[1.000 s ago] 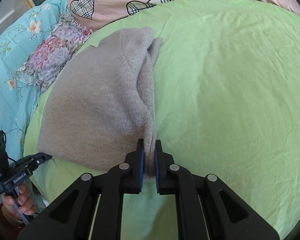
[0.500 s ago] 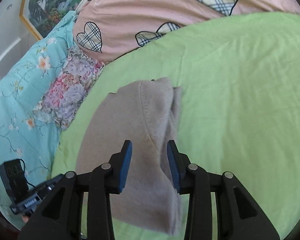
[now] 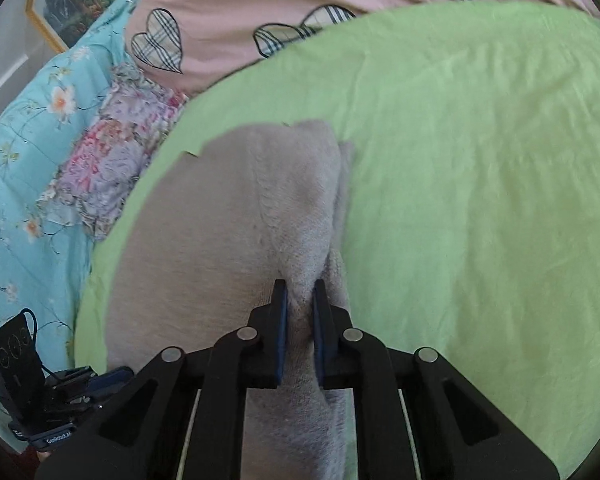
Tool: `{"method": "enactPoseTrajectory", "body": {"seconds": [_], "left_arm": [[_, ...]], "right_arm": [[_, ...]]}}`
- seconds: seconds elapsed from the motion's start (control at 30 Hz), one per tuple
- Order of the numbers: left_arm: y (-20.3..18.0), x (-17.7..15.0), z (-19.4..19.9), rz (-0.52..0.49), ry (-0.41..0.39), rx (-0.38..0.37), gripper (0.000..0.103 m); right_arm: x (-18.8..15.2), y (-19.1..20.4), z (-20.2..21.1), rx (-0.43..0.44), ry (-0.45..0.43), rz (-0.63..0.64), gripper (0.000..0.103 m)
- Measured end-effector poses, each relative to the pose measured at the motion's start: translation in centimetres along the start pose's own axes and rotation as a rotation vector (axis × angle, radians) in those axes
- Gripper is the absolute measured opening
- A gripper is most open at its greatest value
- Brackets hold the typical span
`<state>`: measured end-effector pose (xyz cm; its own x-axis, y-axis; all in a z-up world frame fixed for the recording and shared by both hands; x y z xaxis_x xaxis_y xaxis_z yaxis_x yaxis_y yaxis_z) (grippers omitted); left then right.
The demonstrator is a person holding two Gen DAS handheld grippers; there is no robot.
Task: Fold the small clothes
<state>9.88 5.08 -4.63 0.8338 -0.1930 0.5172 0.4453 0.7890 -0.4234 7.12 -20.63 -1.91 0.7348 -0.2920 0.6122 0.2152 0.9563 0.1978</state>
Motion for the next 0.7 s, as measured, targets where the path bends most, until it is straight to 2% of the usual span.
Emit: {"method": "enactPoseTrajectory", "body": {"seconds": [0.07,0.17,0.23,0.27,0.33,0.4,0.43,0.53,0.57,0.63,0.7], "left_arm": [[0.5,0.0,0.1,0.037,-0.014,-0.027,0.008],[0.5,0.0,0.1,0.050,-0.017,-0.025,0.008],[0.4,0.1,0.1,0.052,-0.020,-0.023,0.008],[0.5,0.0,0.1,0.057,-0.022,-0.026,0.008],[0.5,-0.1,0.0,0.067,-0.025,-0.028,0.007],[0.3,-0.2,-0.1,0.064,-0.029,-0.023,0.007],[0.2,-0.2,0.0,0.056,-0.032,-0.018,0.007],[0.1,-0.7,0.1,0.044,-0.037,-0.018,0.007],[0.0,-0.9,0.1,0.044,-0.035,-0.022,0.007],[0.0,-1.0,0.1,0.039,-0.036,-0.015,0.007],[-0.2,-1.1,0.3,0.030,-0.036,0.005,0.007]], "right_arm": [[-0.2,-0.5,-0.1,0.017,-0.015,-0.027,0.012],[-0.1,-0.3,0.9,0.009,-0.030,-0.031,0.014],[-0.3,0.4,3.2,-0.018,-0.068,-0.018,0.017],[-0.7,1.1,5.1,-0.024,-0.115,0.012,0.018],[-1.6,2.1,6.6,0.014,-0.141,0.056,0.018],[-3.4,3.5,7.0,0.035,-0.104,0.115,0.018],[-4.4,3.9,6.6,0.012,-0.066,0.148,0.018],[-6.8,2.5,4.4,-0.153,0.024,0.189,0.018],[-7.3,1.7,3.8,-0.169,0.040,0.180,0.017],[-7.8,0.3,3.8,-0.125,-0.006,0.139,0.014],[-7.6,0.1,4.2,-0.120,-0.002,0.119,0.013]]}}
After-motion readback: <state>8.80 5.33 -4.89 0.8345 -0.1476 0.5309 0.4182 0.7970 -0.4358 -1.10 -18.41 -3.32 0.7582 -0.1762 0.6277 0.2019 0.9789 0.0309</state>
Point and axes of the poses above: each gripper's, at about its wrist camera, not at the fingertips, and z roughly against the way its jaws point, y to its left, x to its top, the point moved 2 cm from there along -z, roughly the way its jaws point, and after that the axes turned 4 degrees about z, right-handed, at the moved point
